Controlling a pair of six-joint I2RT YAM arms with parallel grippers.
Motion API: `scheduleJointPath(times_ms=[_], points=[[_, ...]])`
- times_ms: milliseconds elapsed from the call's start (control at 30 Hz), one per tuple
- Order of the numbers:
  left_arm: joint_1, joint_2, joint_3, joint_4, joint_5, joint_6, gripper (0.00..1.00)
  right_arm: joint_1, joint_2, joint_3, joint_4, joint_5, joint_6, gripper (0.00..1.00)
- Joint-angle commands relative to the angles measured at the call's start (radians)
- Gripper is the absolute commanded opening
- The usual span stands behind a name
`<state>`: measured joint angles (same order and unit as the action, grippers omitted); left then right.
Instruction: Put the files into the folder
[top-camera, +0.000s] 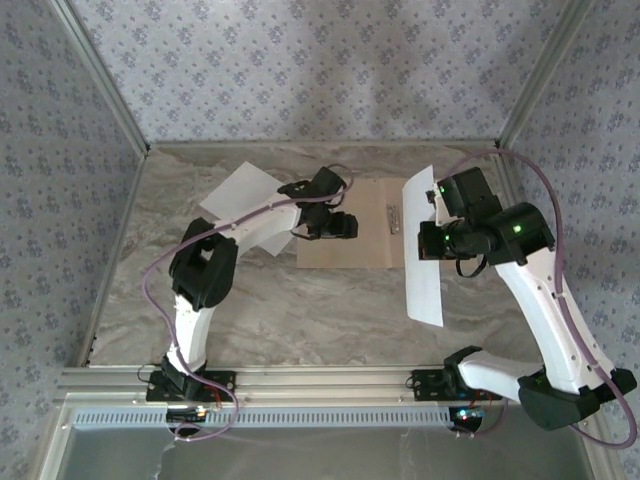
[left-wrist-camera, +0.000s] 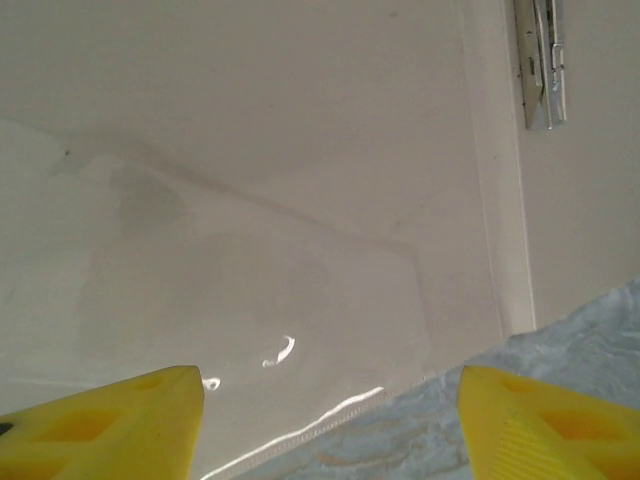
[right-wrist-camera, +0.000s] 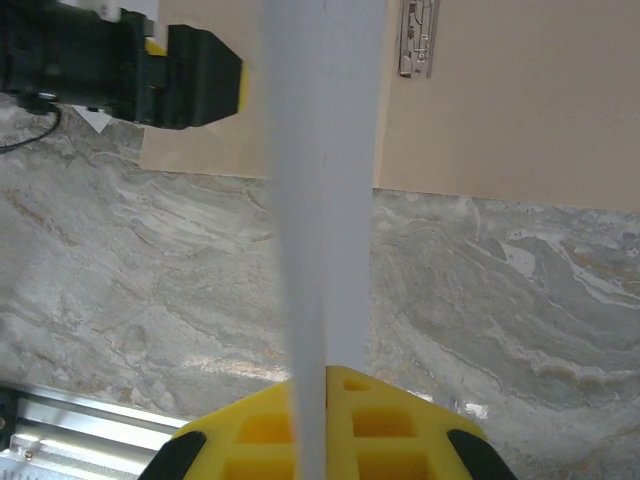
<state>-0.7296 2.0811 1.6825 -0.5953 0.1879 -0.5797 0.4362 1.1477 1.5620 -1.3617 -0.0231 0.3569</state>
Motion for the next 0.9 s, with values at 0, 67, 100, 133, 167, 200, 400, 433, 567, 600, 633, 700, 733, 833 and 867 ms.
scheduleJointPath(times_ms=[0, 67, 100, 133, 167, 200, 400, 433, 567, 600, 633, 700, 733, 833, 867], points=[[-0.019, 0.063, 0.075, -0.045, -0.051, 0.016, 0.64, -0.005, -0.009, 0.041, -0.019, -0.011, -0.013, 0.00], [-0.026, 0.099, 0.108, -0.062, -0.045, 0.005, 0.64, -0.007, -0.011, 0.044, -0.013, -0.011, -0.012, 0.00], [-0.030, 0.114, 0.120, -0.067, -0.038, -0.003, 0.63, -0.007, -0.012, 0.044, -0.011, -0.013, -0.013, 0.00], [-0.032, 0.123, 0.124, -0.066, -0.033, -0.011, 0.63, -0.007, -0.012, 0.043, -0.008, -0.017, -0.012, 0.00], [-0.037, 0.129, 0.120, -0.060, -0.031, -0.022, 0.63, -0.007, -0.011, 0.045, -0.005, -0.019, -0.010, 0.00], [-0.038, 0.132, 0.111, -0.052, -0.030, -0.034, 0.63, -0.008, -0.012, 0.044, -0.002, -0.021, -0.009, 0.00], [-0.042, 0.134, 0.032, -0.002, -0.013, -0.083, 0.63, -0.008, -0.033, 0.032, 0.028, -0.040, -0.019, 0.00], [-0.044, 0.132, 0.019, 0.001, -0.010, -0.086, 0.63, -0.008, -0.037, 0.031, 0.030, -0.041, -0.022, 0.00], [-0.051, 0.104, -0.066, 0.020, -0.003, -0.101, 0.63, -0.007, -0.044, 0.030, 0.032, -0.046, -0.026, 0.00], [-0.053, 0.091, -0.095, 0.026, 0.000, -0.104, 0.63, -0.007, -0.045, 0.030, 0.033, -0.047, -0.026, 0.00], [-0.054, 0.080, -0.120, 0.029, 0.002, -0.105, 0.63, -0.007, -0.045, 0.028, 0.035, -0.049, -0.026, 0.00], [-0.054, 0.049, -0.177, 0.033, 0.007, -0.107, 0.62, -0.007, -0.046, 0.024, 0.038, -0.053, -0.024, 0.00], [-0.056, 0.033, -0.204, 0.034, 0.002, -0.106, 0.62, -0.008, -0.047, 0.021, 0.039, -0.057, -0.025, 0.00], [-0.062, -0.034, -0.300, 0.043, -0.014, -0.100, 0.61, -0.007, -0.049, 0.011, 0.047, -0.068, -0.023, 0.00], [-0.063, -0.059, -0.335, 0.049, -0.010, -0.098, 0.61, -0.007, -0.049, 0.009, 0.051, -0.071, -0.022, 0.00]])
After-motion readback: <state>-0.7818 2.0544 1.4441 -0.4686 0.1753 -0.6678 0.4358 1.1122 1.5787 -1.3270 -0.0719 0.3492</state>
